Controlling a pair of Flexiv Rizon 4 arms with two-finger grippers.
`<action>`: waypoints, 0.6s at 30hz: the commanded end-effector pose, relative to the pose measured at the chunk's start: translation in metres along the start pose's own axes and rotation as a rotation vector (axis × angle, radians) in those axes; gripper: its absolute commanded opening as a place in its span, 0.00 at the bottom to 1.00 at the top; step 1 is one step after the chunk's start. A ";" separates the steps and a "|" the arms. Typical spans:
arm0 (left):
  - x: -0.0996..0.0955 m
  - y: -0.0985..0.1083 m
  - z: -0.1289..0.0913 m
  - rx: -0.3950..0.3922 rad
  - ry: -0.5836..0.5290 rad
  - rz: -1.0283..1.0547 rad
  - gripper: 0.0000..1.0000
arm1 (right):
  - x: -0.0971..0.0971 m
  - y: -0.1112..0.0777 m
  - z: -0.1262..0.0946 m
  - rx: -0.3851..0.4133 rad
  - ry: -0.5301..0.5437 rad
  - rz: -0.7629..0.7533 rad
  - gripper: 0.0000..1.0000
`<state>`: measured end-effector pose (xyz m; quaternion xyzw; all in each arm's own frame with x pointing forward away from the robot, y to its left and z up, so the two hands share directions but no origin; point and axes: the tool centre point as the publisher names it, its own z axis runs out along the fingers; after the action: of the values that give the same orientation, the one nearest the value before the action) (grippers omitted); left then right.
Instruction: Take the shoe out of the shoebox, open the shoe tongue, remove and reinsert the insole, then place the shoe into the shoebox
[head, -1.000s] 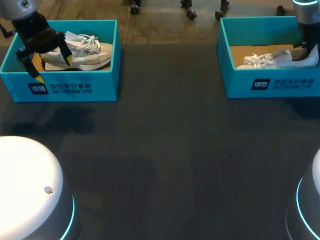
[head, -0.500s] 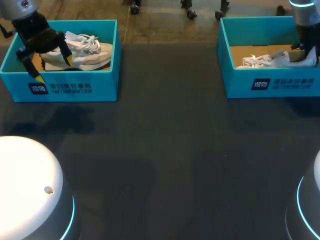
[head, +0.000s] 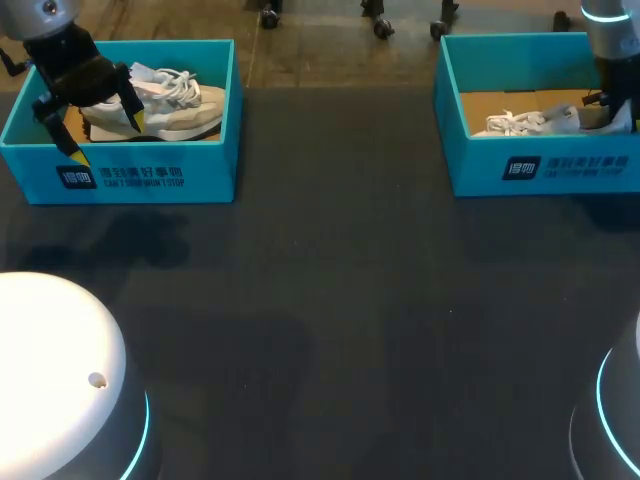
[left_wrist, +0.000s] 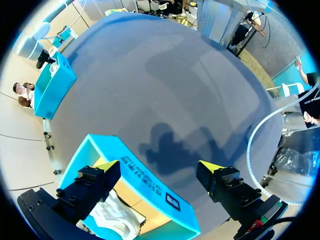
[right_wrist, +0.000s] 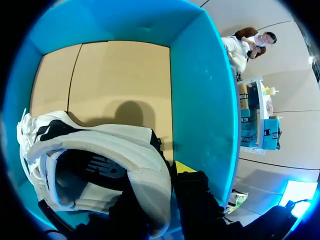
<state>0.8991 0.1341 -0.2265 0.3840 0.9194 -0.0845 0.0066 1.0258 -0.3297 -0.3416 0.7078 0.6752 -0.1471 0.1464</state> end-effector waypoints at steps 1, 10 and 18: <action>-0.001 0.000 0.000 -0.001 0.003 0.000 1.00 | 0.000 0.004 0.007 0.011 0.007 0.000 0.00; -0.001 0.000 0.000 -0.001 0.003 0.000 1.00 | -0.003 0.004 0.017 0.001 0.065 -0.008 0.00; -0.001 0.000 0.000 -0.001 0.003 0.000 1.00 | -0.007 0.002 0.019 0.018 0.090 -0.006 0.00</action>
<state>0.8991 0.1341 -0.2265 0.3840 0.9194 -0.0845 0.0066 1.0269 -0.3408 -0.3550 0.7116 0.6813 -0.1270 0.1153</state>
